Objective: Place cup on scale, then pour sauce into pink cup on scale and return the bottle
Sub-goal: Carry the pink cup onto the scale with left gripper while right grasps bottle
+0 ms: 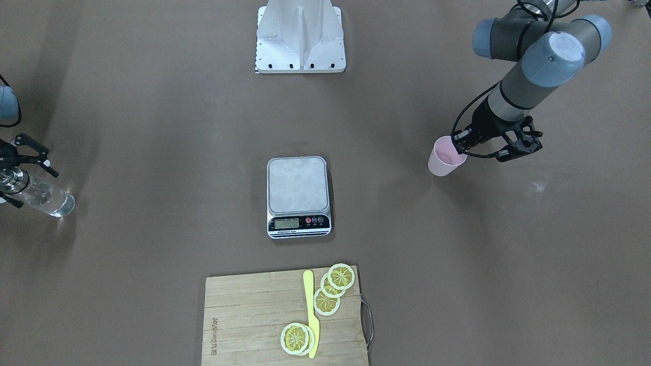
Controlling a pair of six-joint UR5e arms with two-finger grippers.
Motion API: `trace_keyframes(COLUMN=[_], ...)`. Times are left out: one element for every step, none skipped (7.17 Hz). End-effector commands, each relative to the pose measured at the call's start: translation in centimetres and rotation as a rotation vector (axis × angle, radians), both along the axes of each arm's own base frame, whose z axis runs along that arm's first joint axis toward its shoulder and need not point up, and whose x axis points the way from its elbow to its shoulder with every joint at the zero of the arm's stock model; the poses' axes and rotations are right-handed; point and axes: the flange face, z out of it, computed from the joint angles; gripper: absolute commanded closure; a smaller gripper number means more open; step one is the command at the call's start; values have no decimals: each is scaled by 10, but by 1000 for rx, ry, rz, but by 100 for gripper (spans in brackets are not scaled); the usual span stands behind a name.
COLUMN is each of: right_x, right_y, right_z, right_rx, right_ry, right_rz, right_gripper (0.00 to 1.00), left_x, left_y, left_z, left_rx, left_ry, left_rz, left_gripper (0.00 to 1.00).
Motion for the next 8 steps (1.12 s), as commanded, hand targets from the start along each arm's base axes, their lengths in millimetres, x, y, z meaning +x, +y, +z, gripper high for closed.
trace_keyframes(right_x=[3,3,2,2,2,0,-2,-4], right_y=[3,3,-1,-1,-2,-6,-9,-14], right_z=[15,16,12,12,10,6,3,-3], right_rx=[7,8,13,13,19,26,29,36], right_ry=[-2,0,-4,-5,-8,-11,-14,-20], right_rz=[10,20,22,27,30,32,35,52], right_gripper=[20,24,24,24,24,24,23,23], left_x=[10,13,17,23,31,41,56,75], left_y=[-11,-14,-17,-21,-28,-36,-44,-61], left_z=[-44,-54,-76,-96,-112,-131,-150,-169], left_rx=[-9,-17,-34,-52,-78,-108,-128,-161], left_ry=[4,5,3,15,23,20,24,22], left_rz=[-1,-9,-19,-43,-71,-88,-80,-87], left_gripper=[100,100,100,100,100,100,100,100])
